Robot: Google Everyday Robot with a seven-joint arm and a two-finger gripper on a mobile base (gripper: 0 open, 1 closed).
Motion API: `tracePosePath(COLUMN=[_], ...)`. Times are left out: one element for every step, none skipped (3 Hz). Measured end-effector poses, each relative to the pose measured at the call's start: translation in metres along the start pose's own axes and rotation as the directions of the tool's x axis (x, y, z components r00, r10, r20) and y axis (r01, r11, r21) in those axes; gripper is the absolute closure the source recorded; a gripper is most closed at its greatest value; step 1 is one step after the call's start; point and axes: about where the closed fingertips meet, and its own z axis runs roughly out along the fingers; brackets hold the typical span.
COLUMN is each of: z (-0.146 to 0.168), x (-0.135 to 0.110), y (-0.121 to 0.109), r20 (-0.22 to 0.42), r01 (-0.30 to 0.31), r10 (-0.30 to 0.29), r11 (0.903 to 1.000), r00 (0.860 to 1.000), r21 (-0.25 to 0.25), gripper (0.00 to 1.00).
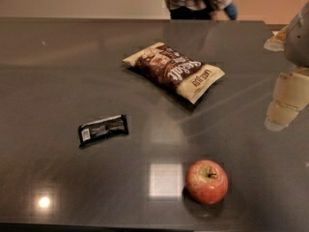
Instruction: Move apple near brown chip bag
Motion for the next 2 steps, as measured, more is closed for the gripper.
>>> tracePosePath(z=[0.0,0.0039], x=[0.0,-0.0054], y=[0.0,0.0054], r20=[0.0,0.023], r01=[0.0,0.051], r10=[0.0,-0.05], r11=[1.0,0.9984], r00=[1.0,0.998], r21=[0.0,-0.025], gripper=[0.0,0.0])
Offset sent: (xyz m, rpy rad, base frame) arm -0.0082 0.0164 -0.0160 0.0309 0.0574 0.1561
